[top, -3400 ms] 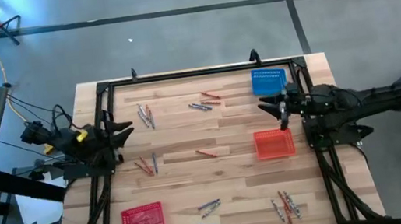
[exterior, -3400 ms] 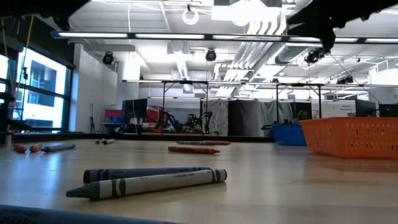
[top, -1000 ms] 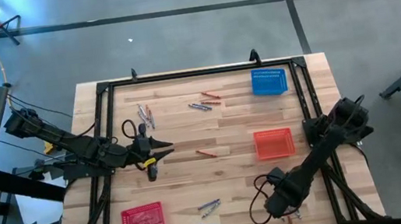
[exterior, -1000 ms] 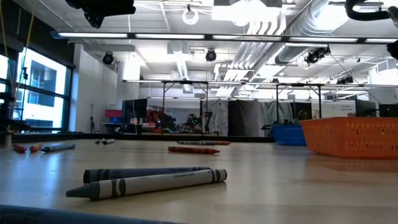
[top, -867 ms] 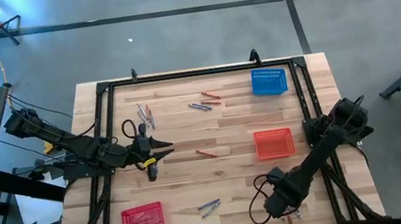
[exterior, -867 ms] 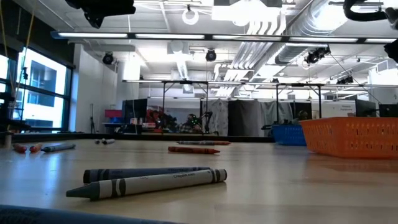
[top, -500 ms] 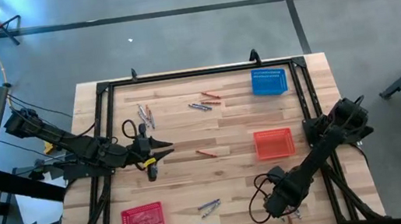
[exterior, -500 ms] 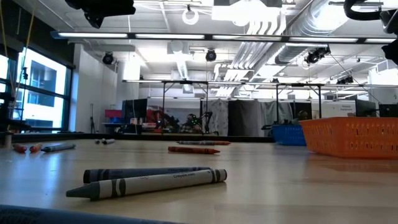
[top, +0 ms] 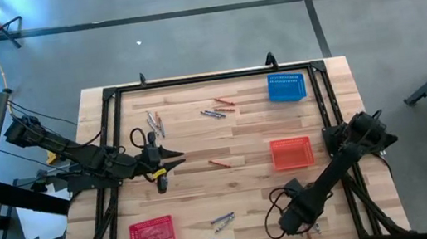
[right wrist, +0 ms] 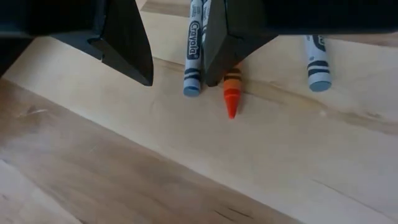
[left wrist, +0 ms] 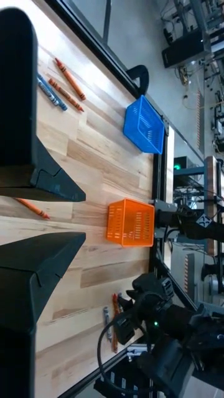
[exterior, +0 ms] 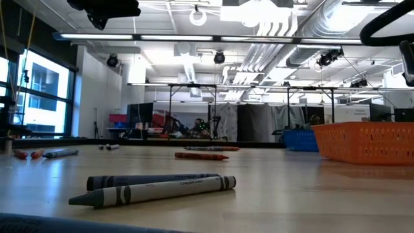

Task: Sort crayons
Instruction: Put the gray crayon into the blue bin

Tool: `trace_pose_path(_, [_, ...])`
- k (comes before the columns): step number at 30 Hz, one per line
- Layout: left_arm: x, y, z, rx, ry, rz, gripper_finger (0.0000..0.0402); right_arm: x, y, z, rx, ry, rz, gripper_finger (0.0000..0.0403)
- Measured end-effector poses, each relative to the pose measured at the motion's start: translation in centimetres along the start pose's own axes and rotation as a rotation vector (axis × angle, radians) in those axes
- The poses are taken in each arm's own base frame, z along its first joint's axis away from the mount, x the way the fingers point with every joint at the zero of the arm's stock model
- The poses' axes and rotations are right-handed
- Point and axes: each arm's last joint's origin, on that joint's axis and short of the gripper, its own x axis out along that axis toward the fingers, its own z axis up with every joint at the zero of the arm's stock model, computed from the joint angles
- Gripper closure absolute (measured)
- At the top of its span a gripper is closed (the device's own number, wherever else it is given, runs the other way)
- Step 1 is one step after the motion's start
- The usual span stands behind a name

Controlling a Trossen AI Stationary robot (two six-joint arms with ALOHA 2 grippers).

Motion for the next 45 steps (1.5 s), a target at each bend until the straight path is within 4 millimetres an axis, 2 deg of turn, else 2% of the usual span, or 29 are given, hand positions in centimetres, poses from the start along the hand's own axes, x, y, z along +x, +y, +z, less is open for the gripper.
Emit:
trace_pose_path(14, [0.0,0.0,0.0,0.001,0.002,0.000,0.0326,0.0,0.2,-0.1,-0.033,0.000,0.026,0.0268])
trace_pose_path(17, [0.0,0.0,-0.1,0.003,0.005,0.001,0.0326,0.0,0.4,-0.1,-0.040,0.006,0.042,0.0289])
trace_pose_path(27, [0.0,0.0,-0.1,0.002,0.005,0.001,0.0326,0.0,0.6,-0.2,-0.059,0.017,0.064,0.0394])
trace_pose_path(35, [0.0,0.0,-0.1,0.002,0.005,0.000,0.0326,-0.2,0.4,-0.2,-0.066,0.018,0.057,0.0400])
trace_pose_path(45, [0.0,0.0,-0.1,-0.015,0.005,0.000,0.0326,-2.0,-0.4,-0.1,-0.070,-0.028,0.119,0.0402])
